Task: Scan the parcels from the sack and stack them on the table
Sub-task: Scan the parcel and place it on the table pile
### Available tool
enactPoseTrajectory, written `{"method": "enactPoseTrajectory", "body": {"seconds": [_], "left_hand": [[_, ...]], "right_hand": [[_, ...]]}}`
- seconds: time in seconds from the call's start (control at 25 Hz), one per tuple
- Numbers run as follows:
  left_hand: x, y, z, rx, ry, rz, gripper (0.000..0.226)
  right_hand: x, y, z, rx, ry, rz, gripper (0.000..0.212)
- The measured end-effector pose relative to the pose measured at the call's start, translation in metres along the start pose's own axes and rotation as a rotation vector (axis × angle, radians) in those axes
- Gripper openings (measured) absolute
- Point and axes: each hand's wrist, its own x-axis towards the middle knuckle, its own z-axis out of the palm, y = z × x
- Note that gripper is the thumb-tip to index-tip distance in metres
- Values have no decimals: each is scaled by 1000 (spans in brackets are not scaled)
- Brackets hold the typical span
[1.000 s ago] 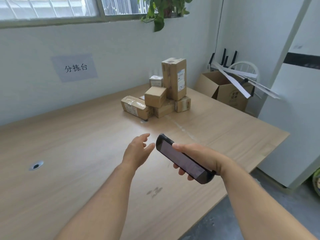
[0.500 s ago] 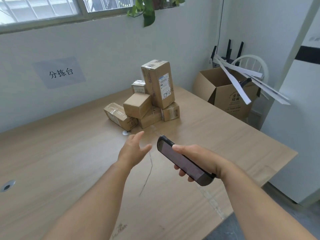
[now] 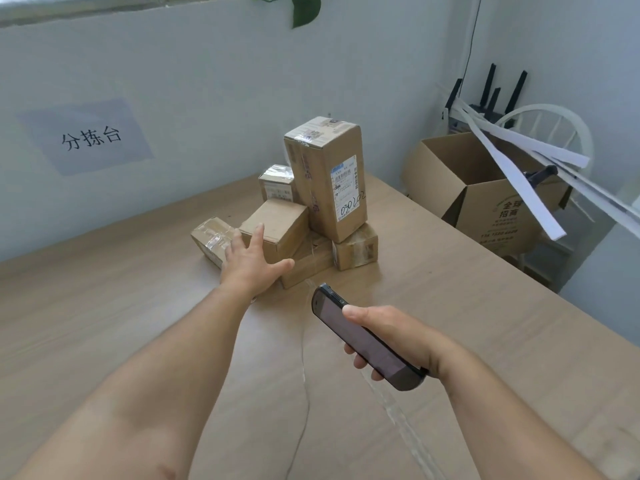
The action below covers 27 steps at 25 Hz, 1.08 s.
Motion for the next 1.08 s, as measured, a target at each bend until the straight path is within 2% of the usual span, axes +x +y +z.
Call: {"method": "enactPoseTrajectory", "body": {"seconds": [0.2, 0.4, 0.6, 0.72, 0.88, 1.0, 1.08], "left_hand": [[70, -12, 21, 49, -1, -74, 99], [71, -20, 27, -83, 99, -31, 83], [-19, -44, 21, -185, 147, -103, 83], [-95, -62, 26, -242, 181, -241, 80], [-188, -82, 45, -289, 175, -458, 72], [-238, -86, 55, -312, 127, -565, 67], [-264, -88, 55, -413, 73, -628, 72]], "right_hand": [[48, -2, 1, -3, -9, 15, 67], [60, 7, 0, -5, -17, 15, 67], [41, 15, 11, -20, -91, 12, 62], [26, 21, 18, -76, -183, 21, 56], [6, 40, 28, -148, -294, 59, 61], [-6, 56, 34, -180, -361, 62, 60], [-15, 64, 38, -192, -391, 63, 55]]}}
